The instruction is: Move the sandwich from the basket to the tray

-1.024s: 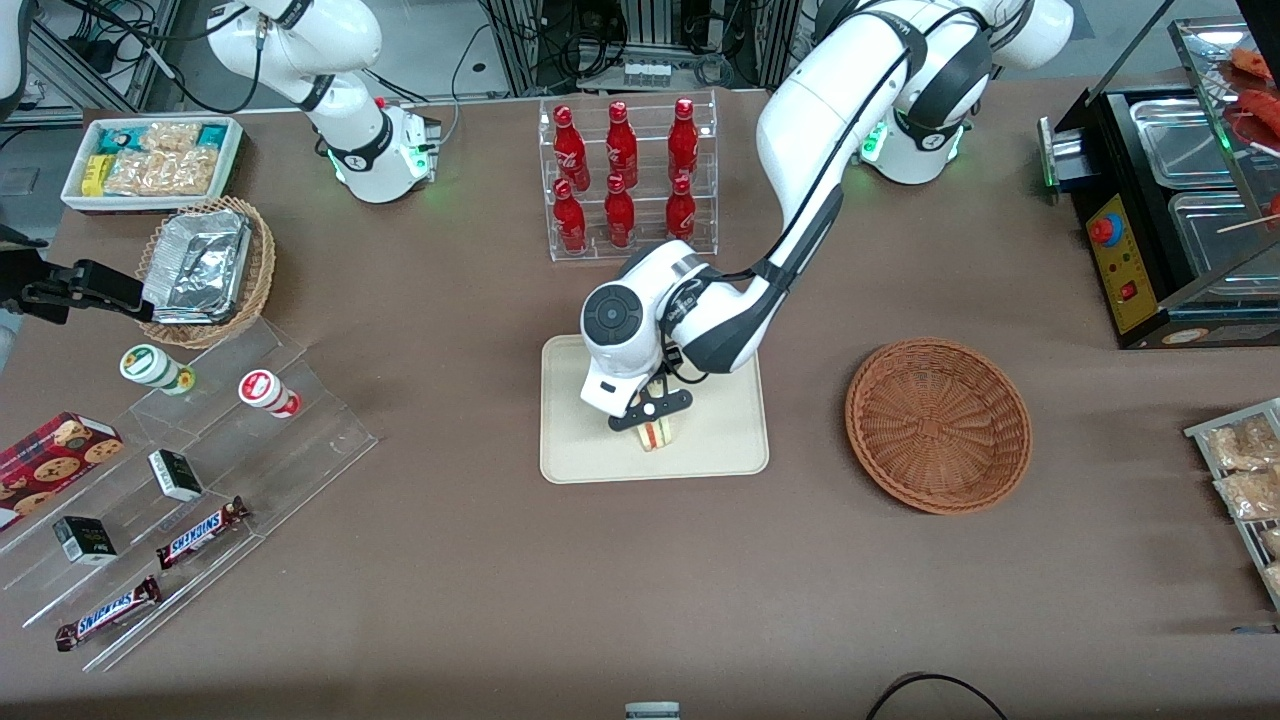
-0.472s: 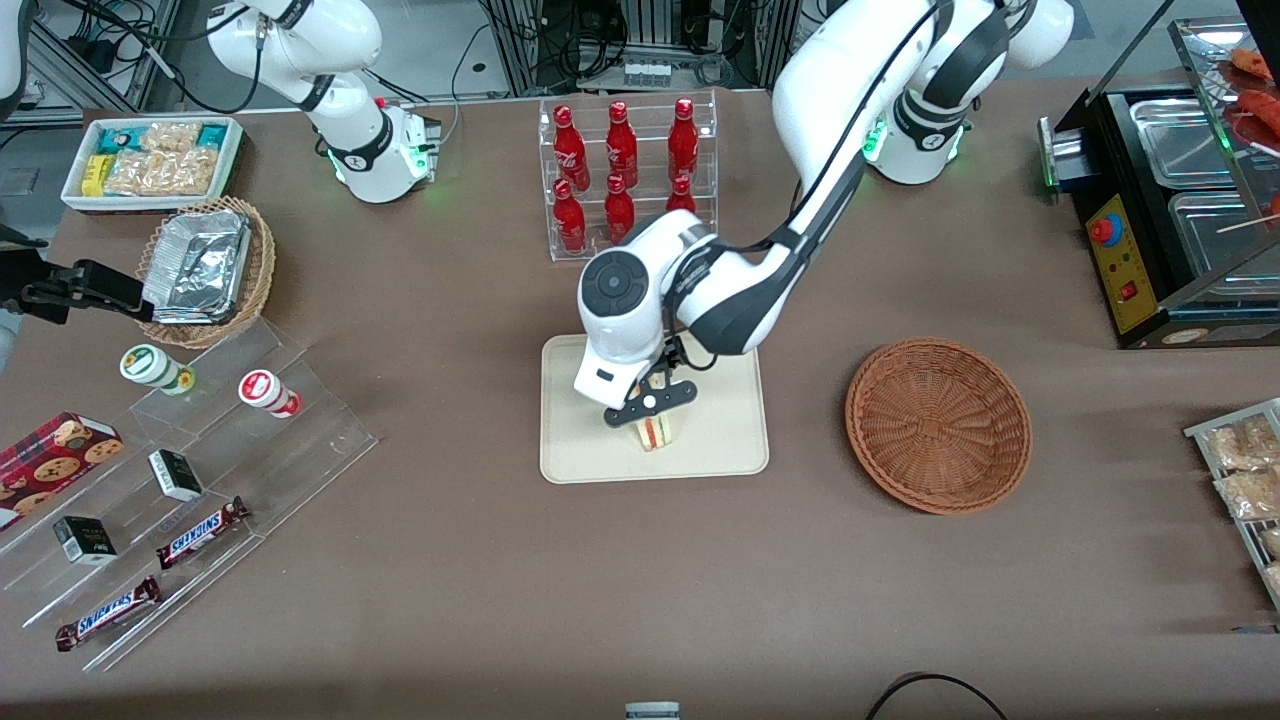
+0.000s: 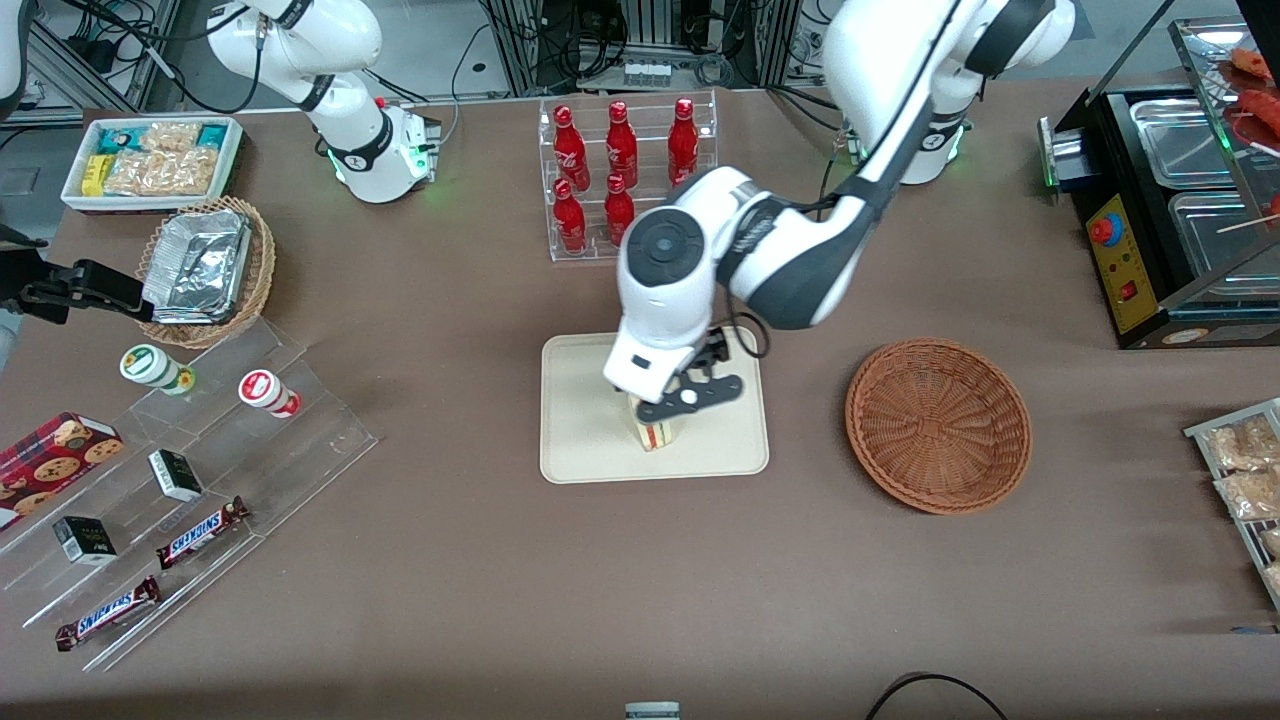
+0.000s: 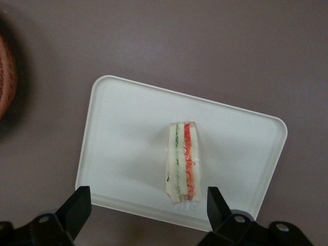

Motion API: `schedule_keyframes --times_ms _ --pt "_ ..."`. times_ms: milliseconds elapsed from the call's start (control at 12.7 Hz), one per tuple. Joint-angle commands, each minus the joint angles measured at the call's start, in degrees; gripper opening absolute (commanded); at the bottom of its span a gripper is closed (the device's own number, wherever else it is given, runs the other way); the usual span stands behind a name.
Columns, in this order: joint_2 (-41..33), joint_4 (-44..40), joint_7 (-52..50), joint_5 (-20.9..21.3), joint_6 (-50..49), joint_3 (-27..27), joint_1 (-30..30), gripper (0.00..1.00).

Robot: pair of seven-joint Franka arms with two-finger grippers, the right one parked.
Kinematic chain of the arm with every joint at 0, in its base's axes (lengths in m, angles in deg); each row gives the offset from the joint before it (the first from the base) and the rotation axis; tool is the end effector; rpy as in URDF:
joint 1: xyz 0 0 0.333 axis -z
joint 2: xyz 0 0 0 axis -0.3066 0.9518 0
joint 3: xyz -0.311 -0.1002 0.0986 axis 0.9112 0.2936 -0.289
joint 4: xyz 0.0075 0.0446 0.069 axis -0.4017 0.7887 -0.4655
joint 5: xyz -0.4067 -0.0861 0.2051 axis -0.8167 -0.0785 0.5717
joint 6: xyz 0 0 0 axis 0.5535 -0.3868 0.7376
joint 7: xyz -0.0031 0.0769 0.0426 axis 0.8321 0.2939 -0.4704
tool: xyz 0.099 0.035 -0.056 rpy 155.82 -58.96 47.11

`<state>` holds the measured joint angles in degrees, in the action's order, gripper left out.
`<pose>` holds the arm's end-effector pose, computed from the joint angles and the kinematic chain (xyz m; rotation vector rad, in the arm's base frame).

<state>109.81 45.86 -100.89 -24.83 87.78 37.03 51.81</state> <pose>0.6310 -0.5168 0.4112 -3.0862 -0.4509 0.0372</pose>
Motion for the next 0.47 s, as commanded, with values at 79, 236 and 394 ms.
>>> schedule_keyframes --times_ms 79,236,394 --pt "-11.36 11.42 11.50 -2.95 -3.12 0.50 -8.70 1.00" --pt "-14.79 15.64 17.14 -2.79 -5.06 0.32 -12.92 1.00" --pt "-18.31 19.95 26.09 -2.87 -4.63 0.32 -17.76 1.00"
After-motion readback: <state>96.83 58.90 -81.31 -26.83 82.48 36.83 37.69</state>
